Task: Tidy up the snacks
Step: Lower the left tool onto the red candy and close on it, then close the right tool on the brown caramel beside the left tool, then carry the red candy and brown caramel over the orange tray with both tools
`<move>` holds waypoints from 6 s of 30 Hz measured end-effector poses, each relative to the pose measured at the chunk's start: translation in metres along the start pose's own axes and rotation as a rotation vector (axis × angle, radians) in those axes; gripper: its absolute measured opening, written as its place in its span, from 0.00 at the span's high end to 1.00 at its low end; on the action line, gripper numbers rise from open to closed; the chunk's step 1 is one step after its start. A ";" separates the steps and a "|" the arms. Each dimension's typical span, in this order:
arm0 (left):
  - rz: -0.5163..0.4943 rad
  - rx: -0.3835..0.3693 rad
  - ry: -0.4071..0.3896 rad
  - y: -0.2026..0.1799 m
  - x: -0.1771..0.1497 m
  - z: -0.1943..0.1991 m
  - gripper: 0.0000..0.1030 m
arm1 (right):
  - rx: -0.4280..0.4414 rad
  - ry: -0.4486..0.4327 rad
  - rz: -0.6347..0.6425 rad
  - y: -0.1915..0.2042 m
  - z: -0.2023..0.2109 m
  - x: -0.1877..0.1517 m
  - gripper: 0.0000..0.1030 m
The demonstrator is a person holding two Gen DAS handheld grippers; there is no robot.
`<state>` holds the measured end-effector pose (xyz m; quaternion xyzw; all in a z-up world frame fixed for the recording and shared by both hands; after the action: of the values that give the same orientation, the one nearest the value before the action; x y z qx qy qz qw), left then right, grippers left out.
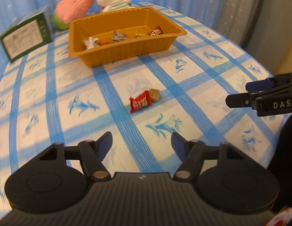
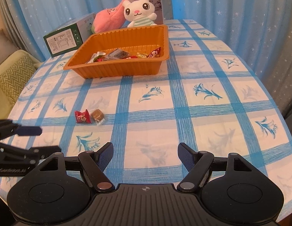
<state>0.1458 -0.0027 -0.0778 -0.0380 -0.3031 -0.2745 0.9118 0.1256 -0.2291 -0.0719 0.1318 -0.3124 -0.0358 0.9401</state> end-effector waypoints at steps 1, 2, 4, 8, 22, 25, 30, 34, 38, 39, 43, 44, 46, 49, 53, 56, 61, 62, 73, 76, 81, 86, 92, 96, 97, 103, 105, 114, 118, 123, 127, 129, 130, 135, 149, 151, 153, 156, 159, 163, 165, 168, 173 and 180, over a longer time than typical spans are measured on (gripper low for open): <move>-0.028 0.001 -0.002 0.001 0.003 -0.005 0.39 | 0.000 0.002 -0.001 0.000 -0.003 0.001 0.27; -0.060 0.004 -0.001 0.001 0.007 -0.010 0.40 | -0.001 0.004 -0.003 -0.001 -0.005 0.002 0.27; -0.128 0.017 -0.002 0.002 0.014 -0.020 0.42 | 0.000 0.008 -0.006 -0.001 -0.010 0.004 0.27; -0.267 0.039 -0.001 0.000 0.024 -0.037 0.50 | 0.000 0.012 -0.010 -0.004 -0.018 0.007 0.27; -0.399 -0.038 0.006 0.000 0.039 -0.073 0.78 | -0.008 0.033 -0.012 -0.007 -0.039 0.012 0.27; -0.336 -0.055 -0.001 0.004 0.037 -0.072 0.83 | -0.007 0.031 -0.009 -0.006 -0.041 0.013 0.27; -0.108 -0.074 -0.024 0.017 0.025 -0.061 0.85 | 0.011 0.029 0.025 0.001 -0.045 0.015 0.27; 0.064 -0.031 -0.020 0.029 0.011 -0.051 0.85 | 0.057 0.022 0.092 0.014 -0.054 0.019 0.27; 0.217 0.015 -0.002 0.042 -0.002 -0.044 0.85 | 0.104 0.006 0.173 0.032 -0.066 0.023 0.28; 0.244 0.022 0.000 0.044 -0.004 -0.043 0.85 | 0.117 0.001 0.195 0.037 -0.069 0.024 0.28; 0.277 0.038 -0.005 0.047 -0.007 -0.042 0.85 | 0.159 -0.015 0.291 0.059 -0.081 0.026 0.31; 0.277 0.042 -0.006 0.047 -0.007 -0.041 0.85 | 0.165 -0.018 0.319 0.064 -0.084 0.026 0.38; 0.274 0.052 -0.011 0.045 -0.008 -0.041 0.85 | 0.171 -0.013 0.367 0.073 -0.093 0.025 0.42; 0.286 0.052 -0.018 0.044 -0.009 -0.041 0.84 | 0.158 0.002 0.410 0.080 -0.105 0.023 0.49; 0.292 0.045 -0.030 0.043 -0.011 -0.040 0.84 | 0.155 0.006 0.447 0.083 -0.114 0.020 0.60; 0.296 0.047 -0.040 0.043 -0.011 -0.040 0.82 | 0.156 0.005 0.469 0.086 -0.117 0.017 0.69; 0.287 0.052 -0.053 0.040 -0.010 -0.039 0.78 | 0.156 0.001 0.470 0.089 -0.115 0.015 0.78; 0.285 0.052 -0.059 0.040 -0.009 -0.038 0.78 | 0.157 -0.001 0.459 0.088 -0.114 0.015 0.78; 0.249 0.085 -0.029 0.031 -0.007 -0.041 0.85 | 0.119 -0.005 0.328 0.065 -0.093 0.014 0.78; 0.258 0.096 -0.045 0.030 -0.006 -0.035 0.86 | 0.107 -0.012 0.290 0.058 -0.084 0.016 0.78; 0.279 0.104 -0.077 0.028 0.001 -0.021 0.86 | 0.093 -0.031 0.245 0.048 -0.067 0.023 0.78; 0.298 0.110 -0.104 0.027 0.014 -0.004 0.86 | 0.077 -0.061 0.216 0.044 -0.048 0.037 0.78; 0.322 0.111 -0.136 0.028 0.030 0.014 0.86 | 0.060 -0.085 0.190 0.043 -0.029 0.054 0.78; 0.333 0.108 -0.151 0.028 0.037 0.024 0.86 | 0.053 -0.089 0.173 0.041 -0.020 0.062 0.78; 0.335 0.107 -0.154 0.029 0.038 0.026 0.86 | 0.050 -0.090 0.170 0.041 -0.019 0.063 0.78; 0.340 0.105 -0.165 0.030 0.046 0.035 0.86 | 0.043 -0.097 0.153 0.038 -0.010 0.069 0.78; 0.341 0.099 -0.167 0.030 0.049 0.036 0.86 | 0.042 -0.101 0.151 0.038 -0.008 0.072 0.78; 0.328 0.073 -0.177 0.040 0.070 0.038 0.86 | 0.031 -0.123 0.155 0.036 -0.003 0.088 0.78; 0.326 0.067 -0.179 0.047 0.080 0.036 0.86 | 0.027 -0.127 0.155 0.034 -0.005 0.096 0.78; 0.316 0.068 -0.178 0.056 0.092 0.031 0.86 | 0.026 -0.131 0.158 0.033 -0.009 0.108 0.78; 0.309 0.071 -0.175 0.062 0.101 0.026 0.86 | 0.021 -0.135 0.167 0.032 -0.014 0.119 0.78; 0.303 0.071 -0.173 0.065 0.107 0.022 0.86 | 0.017 -0.136 0.172 0.032 -0.017 0.124 0.78; 0.301 0.070 -0.173 0.066 0.110 0.020 0.86 | 0.015 -0.136 0.173 0.031 -0.019 0.127 0.78; 0.294 0.069 -0.172 0.075 0.124 0.010 0.86 | 0.009 -0.134 0.179 0.030 -0.029 0.141 0.78; 0.289 0.070 -0.155 0.105 0.158 -0.022 0.86 | 0.022 -0.129 0.165 0.030 -0.060 0.187 0.78; 0.286 0.075 -0.152 0.109 0.164 -0.027 0.86 | 0.026 -0.126 0.155 0.030 -0.065 0.193 0.78; 0.288 0.077 -0.147 0.115 0.169 -0.033 0.86 | 0.035 -0.120 0.137 0.030 -0.070 0.200 0.78; 0.306 0.072 -0.139 0.125 0.175 -0.042 0.86 | 0.049 -0.110 0.116 0.030 -0.077 0.210 0.78; 0.323 0.065 -0.127 0.133 0.181 -0.053 0.86 | 0.054 -0.103 0.105 0.032 -0.087 0.219 0.78; 0.337 0.061 -0.113 0.140 0.188 -0.066 0.86 | 0.058 -0.093 0.076 0.030 -0.100 0.230 0.78; 0.337 0.062 -0.108 0.142 0.190 -0.073 0.86 | 0.056 -0.088 0.065 0.029 -0.105 0.233 0.78; 0.344 0.054 -0.107 0.145 0.192 -0.083 0.86 | 0.053 -0.078 0.052 0.027 -0.112 0.235 0.78; 0.356 0.050 -0.126 0.150 0.191 -0.093 0.59 | 0.058 -0.063 0.036 0.024 -0.118 0.232 0.78; 0.344 0.075 -0.105 0.150 0.179 -0.092 0.51 | 0.058 -0.050 0.014 0.018 -0.122 0.229 0.78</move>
<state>0.3923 0.0172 -0.0352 -0.0697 -0.3494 -0.1005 0.9290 0.3817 -0.2185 -0.0292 0.1559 -0.3376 -0.0232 0.9280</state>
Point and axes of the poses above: each gripper's, at about its wrist camera, not at the fingertips, and z roughly against the way its jaws point, y to its left, x to its top, the point moved 1 cm from there along -z, roughly the way its jaws point, and after that the axes turned 8 degrees about -z, right-handed, at the moved point
